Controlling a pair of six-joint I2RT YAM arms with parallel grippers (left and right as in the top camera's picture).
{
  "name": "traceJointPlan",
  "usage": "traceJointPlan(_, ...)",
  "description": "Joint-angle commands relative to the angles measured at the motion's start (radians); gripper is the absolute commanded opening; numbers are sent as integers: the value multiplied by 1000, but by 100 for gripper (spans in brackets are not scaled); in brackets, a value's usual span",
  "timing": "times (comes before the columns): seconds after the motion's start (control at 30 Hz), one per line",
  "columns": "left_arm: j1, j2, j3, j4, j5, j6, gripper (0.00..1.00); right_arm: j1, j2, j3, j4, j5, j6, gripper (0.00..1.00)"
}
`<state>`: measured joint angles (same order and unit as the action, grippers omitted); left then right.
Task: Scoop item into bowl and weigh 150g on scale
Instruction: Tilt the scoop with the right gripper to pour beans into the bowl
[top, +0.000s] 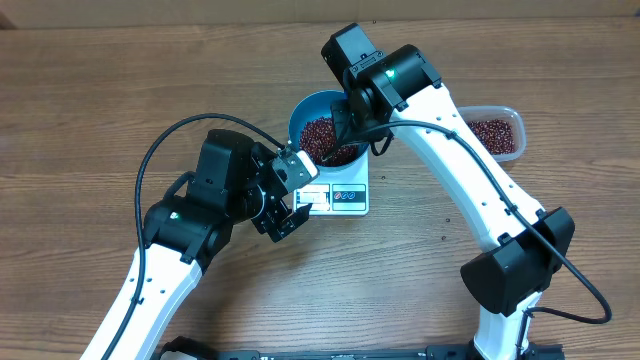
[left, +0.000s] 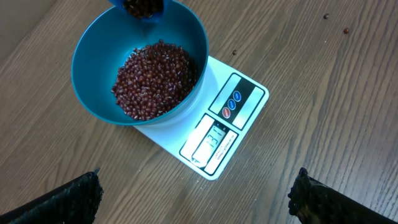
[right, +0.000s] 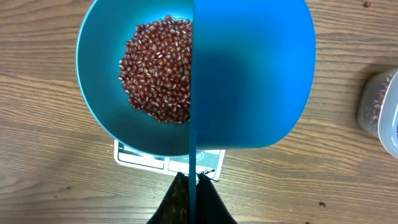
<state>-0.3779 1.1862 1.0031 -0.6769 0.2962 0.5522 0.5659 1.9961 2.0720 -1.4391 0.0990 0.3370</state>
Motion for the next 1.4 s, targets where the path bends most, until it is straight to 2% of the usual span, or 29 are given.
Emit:
traceJointPlan(0.0, 5, 3, 27, 0, 8, -17, 100, 17, -31, 29, -3, 53, 12, 4)
traceJointPlan(1.37, 5, 3, 27, 0, 8, -17, 100, 23, -31, 29, -13, 77, 19, 4)
